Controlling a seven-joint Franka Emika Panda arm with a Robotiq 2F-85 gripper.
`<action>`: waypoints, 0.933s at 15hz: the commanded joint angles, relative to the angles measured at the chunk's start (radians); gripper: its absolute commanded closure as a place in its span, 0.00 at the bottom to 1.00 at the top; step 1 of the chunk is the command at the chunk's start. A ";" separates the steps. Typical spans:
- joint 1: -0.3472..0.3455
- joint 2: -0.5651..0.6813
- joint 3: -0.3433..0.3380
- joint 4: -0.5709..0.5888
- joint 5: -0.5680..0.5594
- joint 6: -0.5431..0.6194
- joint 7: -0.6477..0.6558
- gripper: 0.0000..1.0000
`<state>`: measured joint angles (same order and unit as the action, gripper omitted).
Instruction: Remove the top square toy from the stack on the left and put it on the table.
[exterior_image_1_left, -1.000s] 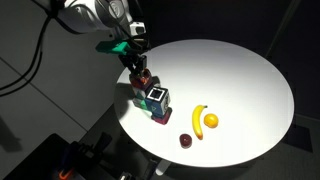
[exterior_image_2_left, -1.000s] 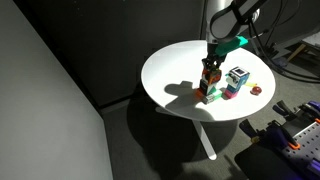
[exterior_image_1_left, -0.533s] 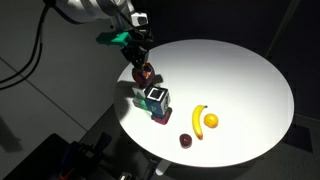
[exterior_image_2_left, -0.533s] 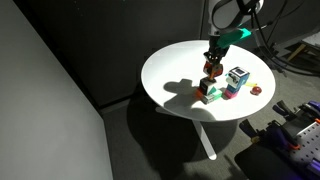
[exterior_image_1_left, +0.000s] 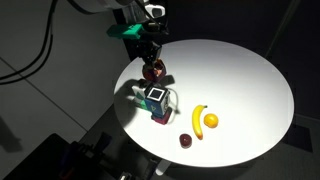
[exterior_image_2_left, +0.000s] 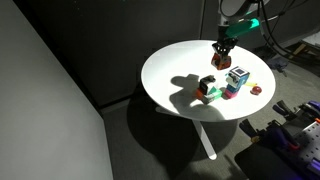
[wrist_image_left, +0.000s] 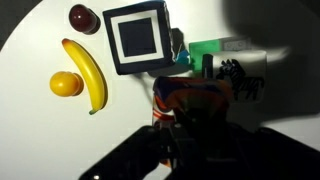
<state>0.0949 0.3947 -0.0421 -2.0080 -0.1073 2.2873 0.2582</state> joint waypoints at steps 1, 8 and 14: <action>-0.036 0.013 -0.006 0.045 0.014 -0.024 -0.032 0.91; -0.080 0.102 -0.021 0.161 0.031 -0.033 -0.026 0.91; -0.103 0.219 -0.021 0.307 0.076 -0.065 -0.025 0.91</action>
<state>0.0053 0.5470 -0.0629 -1.8040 -0.0669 2.2732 0.2515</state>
